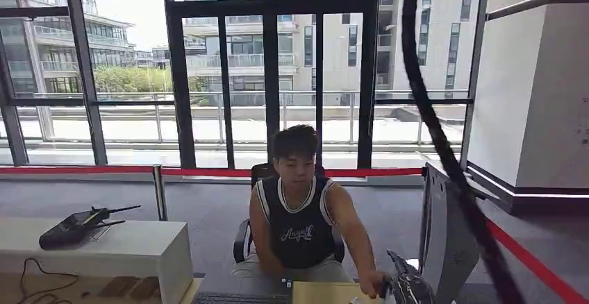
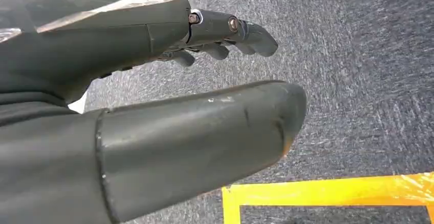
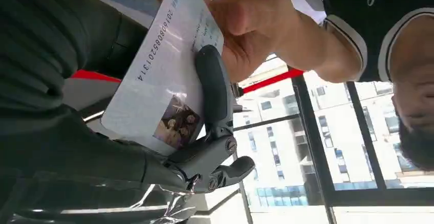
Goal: Pass the card to the sensor for recognition and then transmit it.
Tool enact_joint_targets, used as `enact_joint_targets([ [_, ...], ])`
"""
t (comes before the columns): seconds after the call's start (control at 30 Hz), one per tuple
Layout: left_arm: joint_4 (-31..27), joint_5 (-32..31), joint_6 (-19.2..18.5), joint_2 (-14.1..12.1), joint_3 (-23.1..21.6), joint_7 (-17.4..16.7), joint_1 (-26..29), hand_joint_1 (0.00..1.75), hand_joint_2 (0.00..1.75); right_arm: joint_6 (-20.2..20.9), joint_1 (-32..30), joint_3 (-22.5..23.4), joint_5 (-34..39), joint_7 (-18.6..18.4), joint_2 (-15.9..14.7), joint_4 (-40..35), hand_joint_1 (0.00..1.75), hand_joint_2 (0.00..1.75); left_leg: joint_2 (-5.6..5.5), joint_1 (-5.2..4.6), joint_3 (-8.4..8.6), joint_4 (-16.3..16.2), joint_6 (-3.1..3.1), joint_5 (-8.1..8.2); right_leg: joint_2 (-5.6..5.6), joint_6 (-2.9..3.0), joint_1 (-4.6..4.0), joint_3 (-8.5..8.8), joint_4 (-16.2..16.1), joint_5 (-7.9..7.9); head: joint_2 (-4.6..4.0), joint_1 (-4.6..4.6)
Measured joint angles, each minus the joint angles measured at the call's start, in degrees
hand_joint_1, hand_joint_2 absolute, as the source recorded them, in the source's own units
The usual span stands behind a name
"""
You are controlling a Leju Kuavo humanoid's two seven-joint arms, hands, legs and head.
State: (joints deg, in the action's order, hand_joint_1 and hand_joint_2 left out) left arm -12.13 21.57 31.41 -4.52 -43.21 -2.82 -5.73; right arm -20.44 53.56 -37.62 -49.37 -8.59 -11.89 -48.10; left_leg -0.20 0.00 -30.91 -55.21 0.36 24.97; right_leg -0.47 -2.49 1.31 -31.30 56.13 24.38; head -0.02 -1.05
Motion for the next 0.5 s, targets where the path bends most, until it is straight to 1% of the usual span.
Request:
enact_joint_targets([
  [0.2,0.0,0.2,0.0,0.0,-0.6,-0.4,0.0,0.00,0.00,-0.1,2.3,-1.2,1.0,1.4,3.1,4.2,1.75,1.75,-0.01,0.01,0.00,0.0,0.00,0.00,0.00,0.00,0.00,0.00,0.0,0.00,0.00,0.00],
  [0.33,0.0,0.3,0.0,-0.2,-0.8,-0.7,0.0,0.00,0.00,-0.3,2.7,-1.6,1.3,1.7,4.0,6.1,1.73,1.75,0.00,0.00,0.00,0.0,0.00,0.00,0.00,0.00,0.01,0.00,0.0,0.00,0.00,-0.02],
  [0.37,0.0,0.3,0.0,-0.2,-0.9,-0.7,0.0,0.00,0.00,-0.5,2.7,-1.7,1.5,1.9,4.2,6.7,0.87,1.75,0.00,0.00,0.00,0.0,0.00,0.00,0.00,0.00,0.01,0.00,0.0,0.00,0.00,-0.02],
  [0.5,0.0,0.3,0.0,-0.2,-1.0,-0.7,0.0,0.00,0.00,-1.2,2.8,-2.2,1.9,2.1,4.9,8.5,0.87,1.75,0.00,0.00,0.00,0.0,0.00,0.00,0.00,0.00,0.00,-0.02,0.0,0.00,0.00,-0.02],
])
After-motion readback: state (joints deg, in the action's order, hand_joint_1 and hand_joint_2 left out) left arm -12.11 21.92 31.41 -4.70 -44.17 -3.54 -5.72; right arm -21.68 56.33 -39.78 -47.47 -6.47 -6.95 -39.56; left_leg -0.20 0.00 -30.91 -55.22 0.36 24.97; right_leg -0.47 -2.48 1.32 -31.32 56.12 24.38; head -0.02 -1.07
